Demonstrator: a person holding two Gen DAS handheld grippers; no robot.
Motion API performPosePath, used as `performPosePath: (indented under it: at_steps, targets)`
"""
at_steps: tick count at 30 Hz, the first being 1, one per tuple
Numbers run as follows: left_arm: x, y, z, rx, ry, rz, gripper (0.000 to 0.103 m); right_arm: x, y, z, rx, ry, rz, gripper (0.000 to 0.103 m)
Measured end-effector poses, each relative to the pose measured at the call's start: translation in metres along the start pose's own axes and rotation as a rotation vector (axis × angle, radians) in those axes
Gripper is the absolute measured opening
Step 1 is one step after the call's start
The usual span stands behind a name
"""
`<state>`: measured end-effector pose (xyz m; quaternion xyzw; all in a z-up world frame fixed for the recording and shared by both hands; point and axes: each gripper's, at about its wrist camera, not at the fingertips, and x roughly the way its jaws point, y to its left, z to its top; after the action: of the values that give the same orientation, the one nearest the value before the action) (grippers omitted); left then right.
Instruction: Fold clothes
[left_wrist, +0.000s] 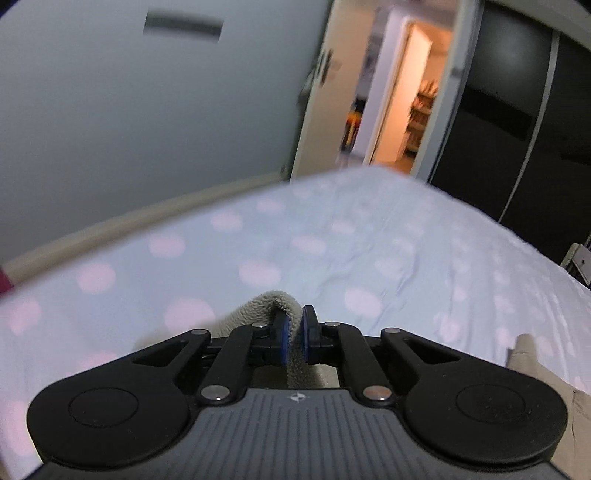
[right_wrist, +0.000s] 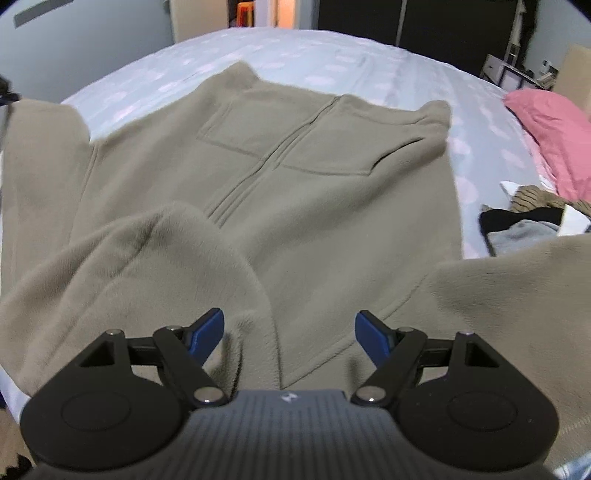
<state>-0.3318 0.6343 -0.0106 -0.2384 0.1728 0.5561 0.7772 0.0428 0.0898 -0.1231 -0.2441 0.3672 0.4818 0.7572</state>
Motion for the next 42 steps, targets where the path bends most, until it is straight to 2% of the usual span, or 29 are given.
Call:
performPosePath:
  at_steps: [2,6,10,13,18,21,25,30,35,37,40,41,42]
  targets:
    - [-0.041,-0.010,0.007,0.030,-0.071,-0.038,0.005,-0.010,-0.005,0.001,0.030,-0.011,0.004,0.080]
    - [-0.127,-0.051,0.001,0.169,-0.207,-0.135,0.005,-0.025,-0.010,-0.002,0.054,-0.019,-0.005,0.080]
    - [-0.206,-0.107,-0.026,0.338,-0.314,-0.201,0.005,-0.034,-0.017,-0.009,0.071,-0.021,-0.022,0.080]
    - [-0.245,-0.151,-0.056,0.466,-0.346,-0.258,0.005,-0.041,-0.022,-0.015,0.081,-0.029,-0.033,0.080]
    - [-0.281,-0.222,-0.137,0.702,-0.328,-0.352,0.005,-0.053,-0.030,-0.019,0.101,-0.055,-0.039,0.080]
    - [-0.286,-0.262,-0.202,0.897,-0.274,-0.409,0.005,-0.060,-0.033,-0.020,0.108,-0.074,-0.040,0.080]
    - [-0.285,-0.294,-0.283,1.118,-0.199,-0.473,0.005,-0.066,-0.037,-0.023,0.117,-0.082,-0.039,0.080]
    - [-0.287,-0.311,-0.353,1.261,-0.052,-0.527,0.005,-0.066,-0.036,-0.026,0.121,-0.072,-0.021,0.080]
    - [-0.278,-0.316,-0.396,1.391,0.089,-0.553,0.007,-0.063,-0.025,-0.026,0.080,-0.052,0.007,0.080]
    - [-0.279,-0.312,-0.407,1.411,0.100,-0.553,0.009,-0.062,-0.019,-0.025,0.059,-0.049,0.016,0.080]
    - [-0.294,-0.302,-0.409,1.462,0.073,-0.569,0.034,-0.062,-0.012,-0.024,0.039,-0.051,0.035,0.080]
    - [-0.301,-0.299,-0.405,1.457,0.075,-0.587,0.050,-0.063,-0.011,-0.024,0.036,-0.057,0.047,0.080]
    - [-0.308,-0.296,-0.399,1.433,0.081,-0.612,0.058,-0.065,-0.009,-0.024,0.034,-0.062,0.058,0.080]
